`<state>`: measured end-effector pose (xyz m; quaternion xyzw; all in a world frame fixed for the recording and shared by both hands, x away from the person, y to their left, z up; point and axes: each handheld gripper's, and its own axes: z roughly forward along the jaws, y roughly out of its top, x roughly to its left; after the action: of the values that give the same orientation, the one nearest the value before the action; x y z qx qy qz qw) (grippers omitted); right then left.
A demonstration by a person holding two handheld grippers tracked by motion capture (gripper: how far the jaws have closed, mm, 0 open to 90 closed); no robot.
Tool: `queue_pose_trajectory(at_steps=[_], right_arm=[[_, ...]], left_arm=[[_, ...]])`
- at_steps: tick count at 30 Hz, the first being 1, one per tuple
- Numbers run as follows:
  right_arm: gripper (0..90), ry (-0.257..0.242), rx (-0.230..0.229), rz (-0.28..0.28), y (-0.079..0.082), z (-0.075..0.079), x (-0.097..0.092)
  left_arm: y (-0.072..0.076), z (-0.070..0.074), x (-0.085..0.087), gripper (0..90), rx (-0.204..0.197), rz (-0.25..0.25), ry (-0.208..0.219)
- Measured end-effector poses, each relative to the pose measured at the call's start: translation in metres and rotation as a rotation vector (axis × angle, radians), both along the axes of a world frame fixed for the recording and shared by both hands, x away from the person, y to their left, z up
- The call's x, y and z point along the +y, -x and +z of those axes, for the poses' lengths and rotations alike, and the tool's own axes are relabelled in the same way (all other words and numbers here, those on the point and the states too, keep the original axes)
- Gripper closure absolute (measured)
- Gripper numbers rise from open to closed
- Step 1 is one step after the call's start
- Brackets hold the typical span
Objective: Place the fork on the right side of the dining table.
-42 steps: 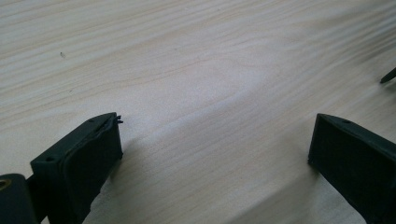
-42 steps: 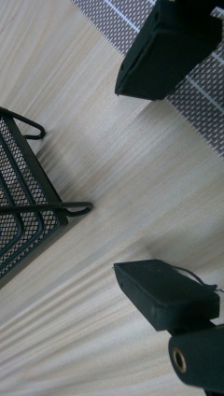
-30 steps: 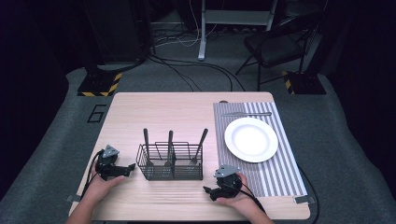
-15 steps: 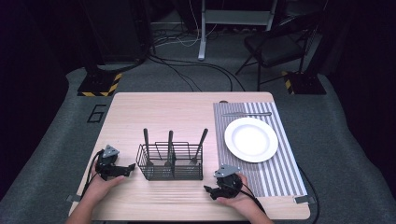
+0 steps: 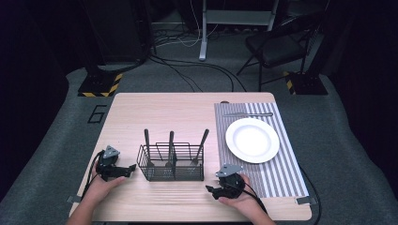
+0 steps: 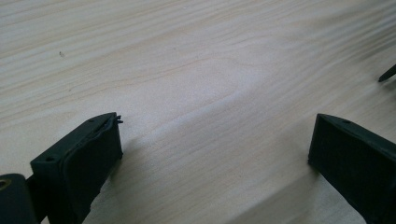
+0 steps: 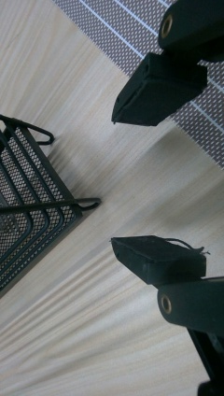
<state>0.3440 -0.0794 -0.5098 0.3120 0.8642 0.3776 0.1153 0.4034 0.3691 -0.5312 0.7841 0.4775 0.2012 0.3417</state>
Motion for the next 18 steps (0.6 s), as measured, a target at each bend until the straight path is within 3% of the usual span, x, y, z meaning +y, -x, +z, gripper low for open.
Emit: queue_pose_trajectory(at_steps=[8, 18], right_arm=[[35.6, -0.034, 0.029, -0.007, 0.001, 0.018, -0.003], [40.0, -0.053, 0.001, -0.025, -0.004, 0.047, -0.009]], left_arm=[[0.0, 0.001, 0.0, 2.3, 0.007, -0.004, -0.003], [0.0, 0.0, 0.0, 2.3, 0.001, -0.001, -0.002]])
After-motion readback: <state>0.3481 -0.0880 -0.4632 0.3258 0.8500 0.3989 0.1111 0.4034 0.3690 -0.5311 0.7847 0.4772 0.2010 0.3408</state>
